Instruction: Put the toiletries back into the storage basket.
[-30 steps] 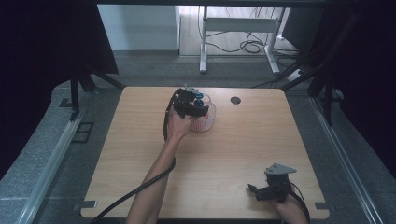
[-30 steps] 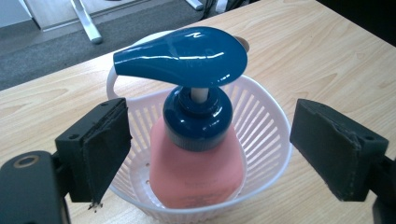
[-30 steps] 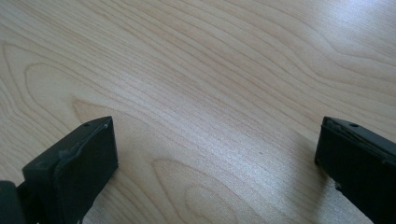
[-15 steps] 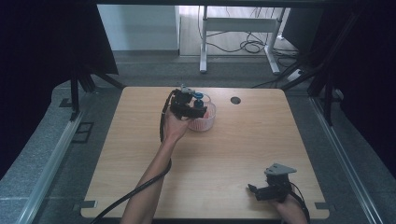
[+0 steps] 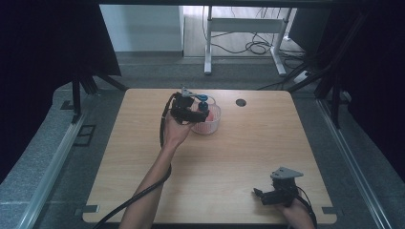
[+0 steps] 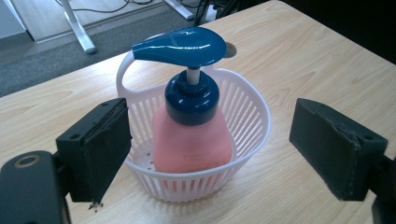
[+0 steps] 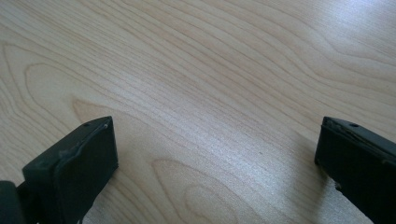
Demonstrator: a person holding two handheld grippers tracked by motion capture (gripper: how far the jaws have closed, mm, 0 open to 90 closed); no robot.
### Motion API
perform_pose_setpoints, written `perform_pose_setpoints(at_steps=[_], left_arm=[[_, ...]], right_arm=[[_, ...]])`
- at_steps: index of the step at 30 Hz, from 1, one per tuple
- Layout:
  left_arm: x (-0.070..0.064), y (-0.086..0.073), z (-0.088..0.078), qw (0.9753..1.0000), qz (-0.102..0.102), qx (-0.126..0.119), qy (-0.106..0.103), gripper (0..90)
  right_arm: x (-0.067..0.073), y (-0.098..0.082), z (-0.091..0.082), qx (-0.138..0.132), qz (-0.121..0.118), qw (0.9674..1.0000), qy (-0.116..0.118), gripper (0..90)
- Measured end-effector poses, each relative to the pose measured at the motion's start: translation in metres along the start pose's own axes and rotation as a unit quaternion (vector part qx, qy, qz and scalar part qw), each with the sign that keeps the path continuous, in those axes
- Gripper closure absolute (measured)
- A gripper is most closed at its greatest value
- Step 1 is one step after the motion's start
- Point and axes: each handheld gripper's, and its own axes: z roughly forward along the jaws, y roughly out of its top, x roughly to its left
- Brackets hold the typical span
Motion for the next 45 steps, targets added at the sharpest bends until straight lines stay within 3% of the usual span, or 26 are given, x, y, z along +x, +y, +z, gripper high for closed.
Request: perform_pose_setpoints(at_steps=[23, 45], left_arm=[[0.003, -0.012, -0.024, 0.9998, 0.018, 0.006, -0.003, 12.9], [-0.006, -0.039, -0.040, 0.9994, 0.025, -0.005, -0.023, 12.7]], right_arm=[[0.000, 0.000, 0.000, 0.000, 0.000, 1.0000, 0.000, 0.0], [0.000, 0.000, 0.000, 0.001, 0.002, 1.0000, -0.001, 0.0]])
